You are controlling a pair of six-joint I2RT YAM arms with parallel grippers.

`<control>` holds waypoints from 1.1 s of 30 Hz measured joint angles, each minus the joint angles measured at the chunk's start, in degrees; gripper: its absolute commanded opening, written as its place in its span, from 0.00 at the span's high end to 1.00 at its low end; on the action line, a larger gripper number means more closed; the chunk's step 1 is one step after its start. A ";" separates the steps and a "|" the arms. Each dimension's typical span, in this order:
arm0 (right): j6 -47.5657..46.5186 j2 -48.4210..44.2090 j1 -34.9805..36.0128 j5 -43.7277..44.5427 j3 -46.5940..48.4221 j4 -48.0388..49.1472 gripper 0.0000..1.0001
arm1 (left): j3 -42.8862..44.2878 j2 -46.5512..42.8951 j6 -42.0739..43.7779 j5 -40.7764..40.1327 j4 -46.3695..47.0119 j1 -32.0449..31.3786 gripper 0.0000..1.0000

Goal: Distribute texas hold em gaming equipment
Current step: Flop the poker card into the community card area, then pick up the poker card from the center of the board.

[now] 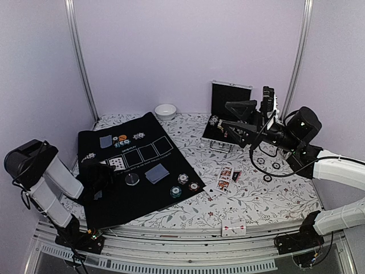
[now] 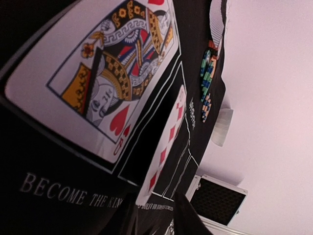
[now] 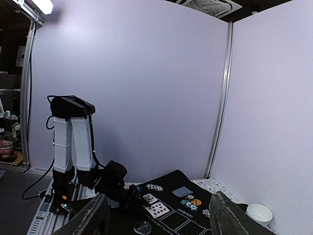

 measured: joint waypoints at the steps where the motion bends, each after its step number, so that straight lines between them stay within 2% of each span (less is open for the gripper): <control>1: 0.00 0.00 0.04 0.00 -0.04 0.00 0.28 | 0.00 -0.63 -0.20 -0.04 -0.94 -0.02 0.65; 8: -0.35 -0.68 0.07 0.00 -0.39 -0.09 0.28 | 1.70 -6.16 1.20 -0.42 -8.11 -0.79 0.44; 11: -0.44 -0.90 0.09 -0.02 -0.44 -0.07 0.28 | 3.30 -6.99 2.01 -0.04 -9.94 -1.11 0.24; 14: -0.44 -1.09 0.09 0.22 -0.44 -0.50 0.28 | 4.24 -8.63 2.56 0.15 -12.94 -1.38 0.12; 18: -0.46 -1.64 0.13 3.87 -0.26 -3.85 0.26 | 7.74 -13.70 5.55 -0.72 -22.38 -3.17 0.13; 23: 1.57 -0.98 0.00 14.75 4.72 -18.69 0.25 | 20.52 -20.09 22.75 -5.09 -32.94 -10.38 0.27; 28: 7.87 2.80 -4.07 21.00 10.93 -33.66 0.29 | 35.50 -19.69 41.07 -3.45 -36.28 -20.39 0.37; 33: 12.17 10.01 -10.73 21.14 11.96 -44.39 0.34 | 39.76 -14.23 49.70 3.10 -39.17 -29.88 0.36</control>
